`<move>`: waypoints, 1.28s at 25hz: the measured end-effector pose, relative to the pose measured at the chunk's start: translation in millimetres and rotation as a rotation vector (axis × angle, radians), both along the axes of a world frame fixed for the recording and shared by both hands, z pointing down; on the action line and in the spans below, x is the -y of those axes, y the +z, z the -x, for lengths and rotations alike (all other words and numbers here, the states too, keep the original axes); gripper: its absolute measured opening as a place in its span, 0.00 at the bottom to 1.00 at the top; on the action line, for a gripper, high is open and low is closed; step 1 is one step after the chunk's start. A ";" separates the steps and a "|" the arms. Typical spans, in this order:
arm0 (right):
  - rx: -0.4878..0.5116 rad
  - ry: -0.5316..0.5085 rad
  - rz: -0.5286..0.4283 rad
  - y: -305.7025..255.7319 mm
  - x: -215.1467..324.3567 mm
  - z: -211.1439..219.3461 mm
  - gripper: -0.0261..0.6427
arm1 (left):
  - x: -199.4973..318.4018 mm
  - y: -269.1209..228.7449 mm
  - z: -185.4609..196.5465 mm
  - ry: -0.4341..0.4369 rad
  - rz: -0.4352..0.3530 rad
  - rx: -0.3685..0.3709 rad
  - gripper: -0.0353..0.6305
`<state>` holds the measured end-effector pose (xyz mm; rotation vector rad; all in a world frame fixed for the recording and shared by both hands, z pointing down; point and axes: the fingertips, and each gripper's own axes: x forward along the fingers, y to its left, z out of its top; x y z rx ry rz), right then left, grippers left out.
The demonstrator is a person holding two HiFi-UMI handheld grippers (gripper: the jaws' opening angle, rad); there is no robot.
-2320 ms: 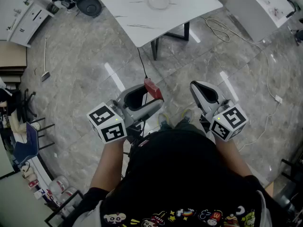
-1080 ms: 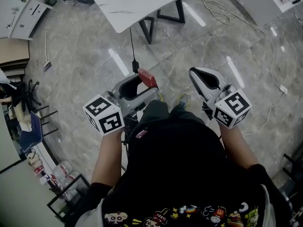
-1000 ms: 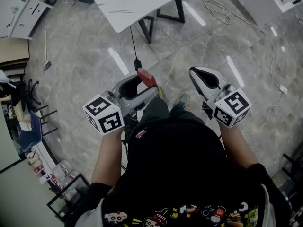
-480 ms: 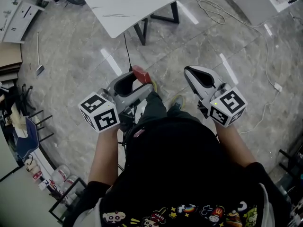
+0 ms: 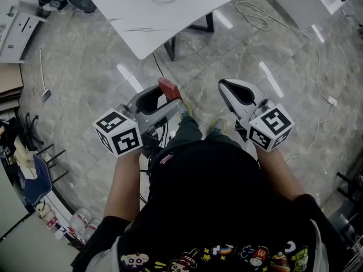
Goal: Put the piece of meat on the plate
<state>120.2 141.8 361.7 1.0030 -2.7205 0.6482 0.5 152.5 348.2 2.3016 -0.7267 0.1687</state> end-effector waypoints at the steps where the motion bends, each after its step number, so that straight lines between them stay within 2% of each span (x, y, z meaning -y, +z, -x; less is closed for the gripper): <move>1: -0.003 0.005 0.002 0.2 4.3 4.8 0.08 | 5.7 0.5 4.2 0.007 0.002 -0.002 0.64; 12: -0.040 0.070 0.016 3.9 44.6 52.7 0.08 | 54.2 3.2 46.3 0.088 0.007 -0.023 0.64; 19: -0.060 0.104 -0.011 -3.7 66.0 76.8 0.08 | 74.3 -2.6 64.9 0.128 -0.006 -0.051 0.64; 27: -0.093 0.091 -0.021 -4.8 82.3 103.3 0.08 | 90.5 -3.8 92.3 0.109 -0.031 -0.048 0.64; 32: -0.095 0.051 -0.021 0.5 116.5 114.0 0.08 | 120.0 0.4 97.5 0.076 -0.029 -0.048 0.64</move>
